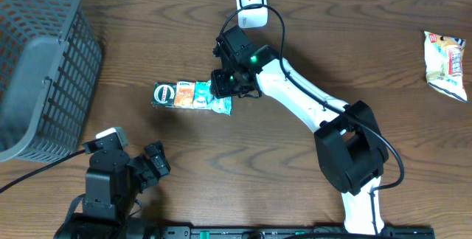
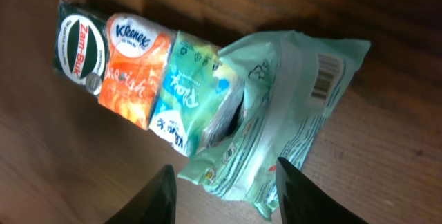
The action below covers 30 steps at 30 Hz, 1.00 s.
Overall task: Scan the item barcode
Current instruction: 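Move the right gripper to the teal wet-wipe packet and grasp it, then pull the teal wet-wipe packet right, away from the row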
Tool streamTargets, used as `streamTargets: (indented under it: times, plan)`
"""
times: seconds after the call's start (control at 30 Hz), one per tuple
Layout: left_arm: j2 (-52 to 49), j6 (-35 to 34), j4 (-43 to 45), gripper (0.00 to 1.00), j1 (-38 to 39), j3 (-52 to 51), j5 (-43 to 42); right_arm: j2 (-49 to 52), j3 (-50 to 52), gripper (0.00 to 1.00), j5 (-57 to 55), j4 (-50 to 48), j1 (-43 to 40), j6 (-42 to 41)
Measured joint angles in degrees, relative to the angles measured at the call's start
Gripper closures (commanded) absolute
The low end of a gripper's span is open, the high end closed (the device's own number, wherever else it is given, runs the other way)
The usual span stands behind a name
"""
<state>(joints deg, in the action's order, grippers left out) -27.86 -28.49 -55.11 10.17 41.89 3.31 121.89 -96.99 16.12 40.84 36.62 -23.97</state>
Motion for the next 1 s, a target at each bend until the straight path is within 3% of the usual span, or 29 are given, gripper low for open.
streamTargets:
  times: [0.4,0.73,1.0]
  plan:
    - [0.0,0.0,-0.02,0.02,0.0,0.0,0.0,2.25,0.0,0.69,-3.98,-1.33,1.14,-0.66]
    - [0.0,-0.02,0.0,0.02,0.0,0.0,0.0,5.01,-0.55,0.78,-11.85,8.94,1.57,-2.62]
    - [0.0,0.0,0.0,0.02,0.0,0.0,0.0,4.04,-0.52,0.7,-19.96,20.55,-3.52,-2.69]
